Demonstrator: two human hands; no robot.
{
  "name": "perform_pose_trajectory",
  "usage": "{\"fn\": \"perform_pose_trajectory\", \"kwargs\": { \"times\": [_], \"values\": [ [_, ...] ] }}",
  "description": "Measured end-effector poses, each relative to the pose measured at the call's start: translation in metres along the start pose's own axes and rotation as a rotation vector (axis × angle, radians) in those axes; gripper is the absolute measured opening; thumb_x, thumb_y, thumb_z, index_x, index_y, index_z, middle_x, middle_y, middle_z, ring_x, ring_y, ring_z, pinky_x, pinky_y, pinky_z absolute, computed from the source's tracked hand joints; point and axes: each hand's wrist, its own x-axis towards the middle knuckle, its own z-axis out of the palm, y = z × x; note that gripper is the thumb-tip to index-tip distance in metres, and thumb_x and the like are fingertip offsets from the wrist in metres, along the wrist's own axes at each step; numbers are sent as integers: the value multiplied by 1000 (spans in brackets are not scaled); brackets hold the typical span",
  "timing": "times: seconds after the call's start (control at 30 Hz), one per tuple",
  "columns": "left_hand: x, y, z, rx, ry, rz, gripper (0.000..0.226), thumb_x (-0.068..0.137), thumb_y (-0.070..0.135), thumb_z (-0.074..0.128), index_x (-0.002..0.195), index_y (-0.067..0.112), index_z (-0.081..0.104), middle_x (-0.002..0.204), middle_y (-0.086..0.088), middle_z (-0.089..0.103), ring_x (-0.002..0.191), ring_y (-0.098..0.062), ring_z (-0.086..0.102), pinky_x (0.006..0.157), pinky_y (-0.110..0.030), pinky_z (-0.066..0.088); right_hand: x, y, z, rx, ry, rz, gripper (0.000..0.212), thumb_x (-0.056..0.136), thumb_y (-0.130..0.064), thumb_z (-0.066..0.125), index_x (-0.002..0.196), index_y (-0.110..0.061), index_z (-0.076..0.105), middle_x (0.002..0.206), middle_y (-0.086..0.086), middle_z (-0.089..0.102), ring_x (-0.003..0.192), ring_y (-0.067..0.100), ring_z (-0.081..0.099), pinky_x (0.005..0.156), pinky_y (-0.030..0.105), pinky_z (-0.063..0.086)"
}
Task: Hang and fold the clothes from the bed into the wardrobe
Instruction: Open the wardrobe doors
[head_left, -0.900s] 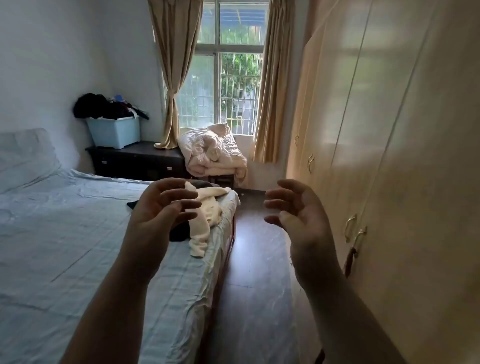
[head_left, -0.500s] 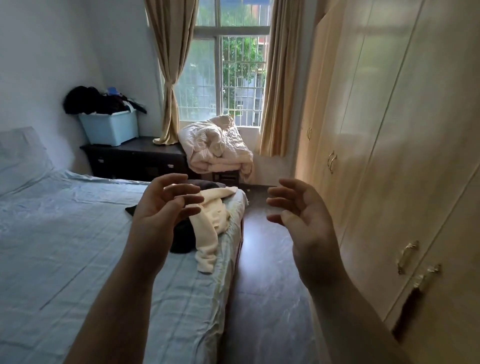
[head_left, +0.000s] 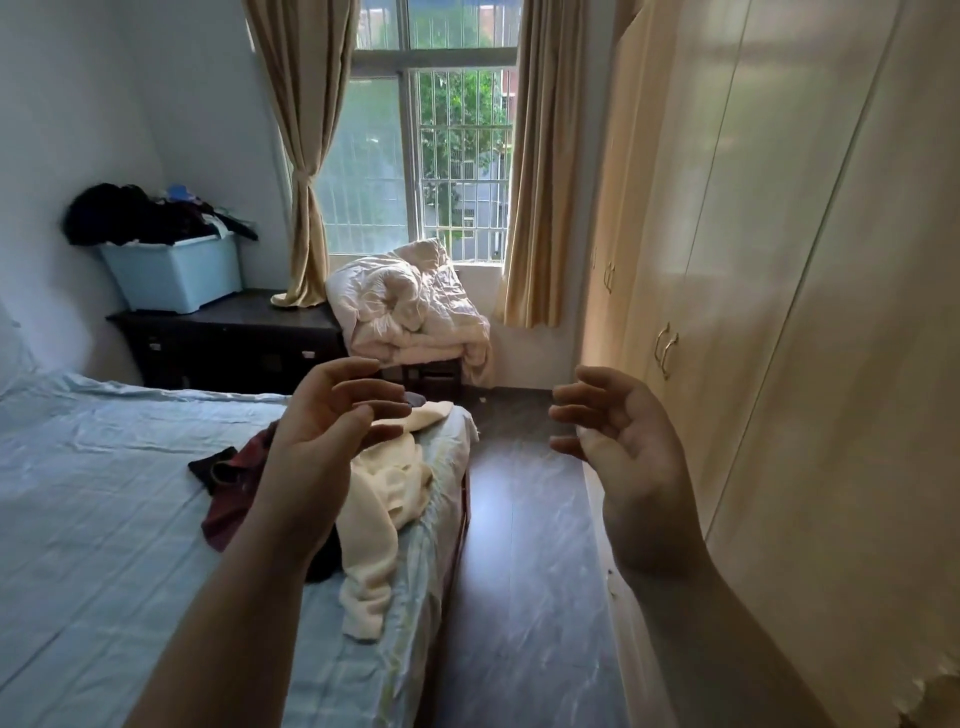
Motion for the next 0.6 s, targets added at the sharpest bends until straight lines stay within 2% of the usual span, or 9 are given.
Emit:
{"fn": "perform_pose_trajectory", "kwargs": {
  "times": [0.17,0.23,0.3,0.37,0.47,0.6],
  "values": [
    [79,-35,48,-21,7,24,38,93,-16,37,120,5,54,102,-19,69,92,-33,71,79,-39,61,84,43,-33,0,-8,2,38,89,2,49,120,-17,58,102,-6,69,103,19,66,88,39,59],
    [102,-53,61,-44,33,17,39,93,-17,36,118,7,56,101,-17,69,91,-32,71,77,-36,60,110,65,-40,8,-5,20,38,89,5,48,120,-15,58,103,-3,69,102,20,66,87,41,59],
    [121,-72,71,-58,30,-17,39,92,-18,36,118,4,55,99,-17,69,91,-32,70,79,-39,60,132,85,-43,31,-10,56,39,87,5,48,119,-14,59,103,1,69,101,22,66,86,43,59],
    [140,-90,78,-58,30,-52,38,93,-18,36,119,2,54,100,-20,68,92,-33,70,81,-41,59,150,102,-45,30,-25,75,39,86,3,48,117,-17,60,103,1,69,102,22,66,86,43,59],
    [178,-112,85,-82,70,-53,39,93,-17,36,115,6,57,100,-17,69,93,-33,70,78,-39,60,185,127,-50,9,-33,57,41,91,12,46,117,-18,60,104,-2,69,103,21,66,87,41,59],
    [232,-150,104,-84,38,-60,38,94,-16,36,114,8,57,98,-12,70,92,-30,70,79,-39,60,235,170,-55,3,-24,86,39,84,-2,47,118,-17,60,106,1,69,104,22,66,85,41,59]
  ]
}}
